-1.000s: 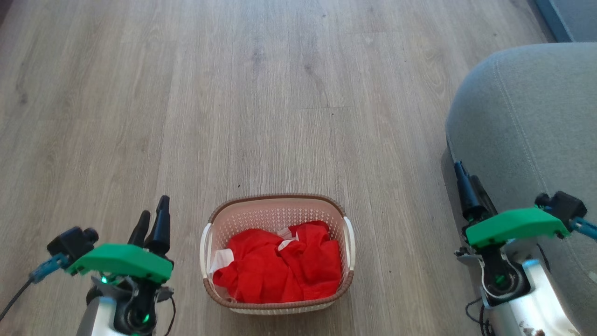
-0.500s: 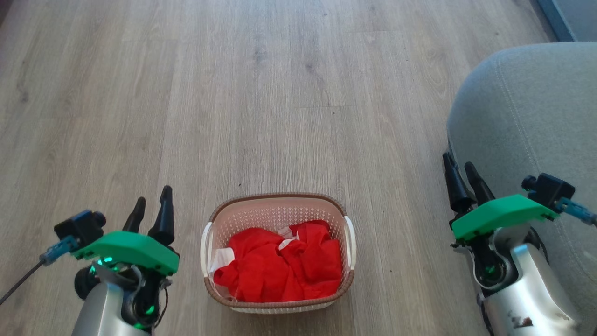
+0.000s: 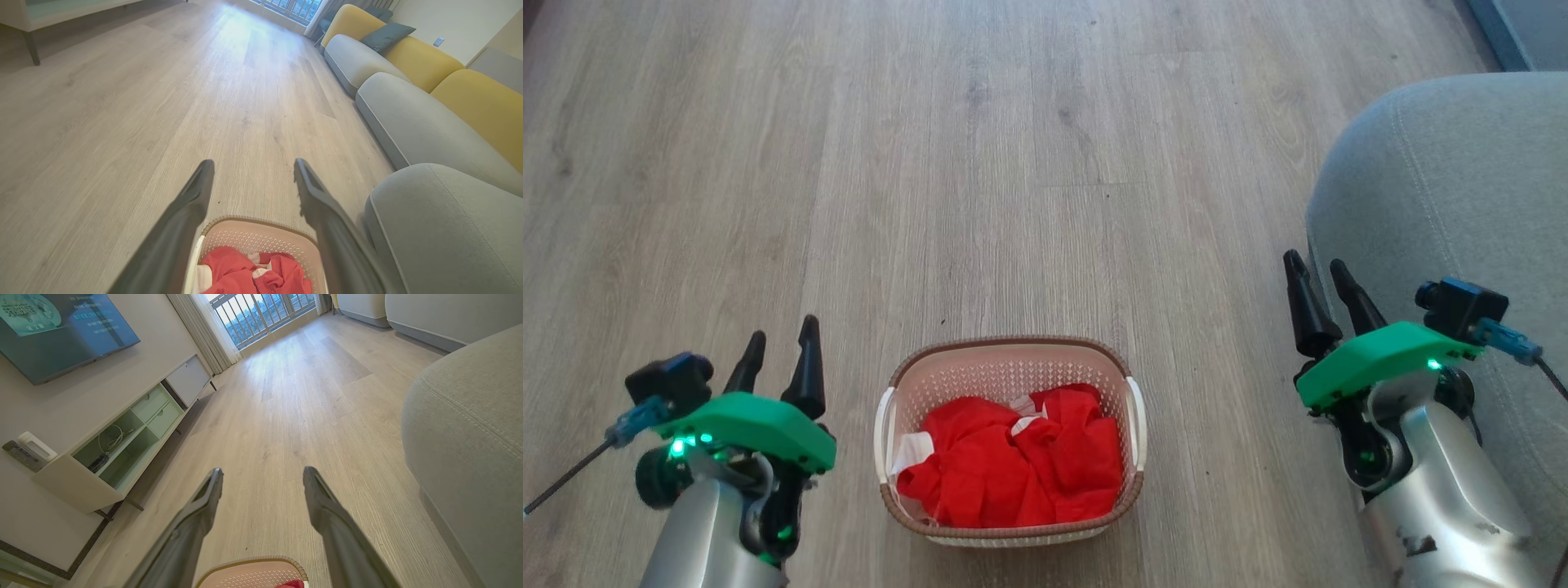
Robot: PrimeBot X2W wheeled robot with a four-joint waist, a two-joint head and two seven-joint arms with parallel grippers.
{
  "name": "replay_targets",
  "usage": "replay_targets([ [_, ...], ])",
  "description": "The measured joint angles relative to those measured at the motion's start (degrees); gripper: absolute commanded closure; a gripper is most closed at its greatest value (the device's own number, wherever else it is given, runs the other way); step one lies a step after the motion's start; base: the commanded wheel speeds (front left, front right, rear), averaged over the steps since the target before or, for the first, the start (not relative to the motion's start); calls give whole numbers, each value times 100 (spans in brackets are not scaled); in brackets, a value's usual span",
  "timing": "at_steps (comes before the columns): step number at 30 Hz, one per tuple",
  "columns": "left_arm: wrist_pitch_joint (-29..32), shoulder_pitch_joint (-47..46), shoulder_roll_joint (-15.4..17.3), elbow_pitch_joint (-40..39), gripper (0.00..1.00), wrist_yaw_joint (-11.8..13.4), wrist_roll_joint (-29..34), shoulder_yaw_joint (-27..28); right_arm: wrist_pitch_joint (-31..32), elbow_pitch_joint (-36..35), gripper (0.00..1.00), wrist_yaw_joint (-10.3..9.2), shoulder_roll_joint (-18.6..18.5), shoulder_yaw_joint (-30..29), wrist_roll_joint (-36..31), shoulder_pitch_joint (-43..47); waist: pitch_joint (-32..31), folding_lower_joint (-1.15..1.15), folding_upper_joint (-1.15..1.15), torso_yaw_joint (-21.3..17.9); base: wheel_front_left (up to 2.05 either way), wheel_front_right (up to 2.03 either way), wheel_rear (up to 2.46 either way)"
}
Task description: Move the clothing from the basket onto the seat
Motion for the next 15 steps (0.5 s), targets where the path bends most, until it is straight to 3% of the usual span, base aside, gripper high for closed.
replay_targets([
  [15, -240, -172, -1, 162, 0, -42, 1058, 122, -249, 426, 0, 0, -38, 75, -973, -317, -29, -1, 0, -15, 0, 0, 0],
])
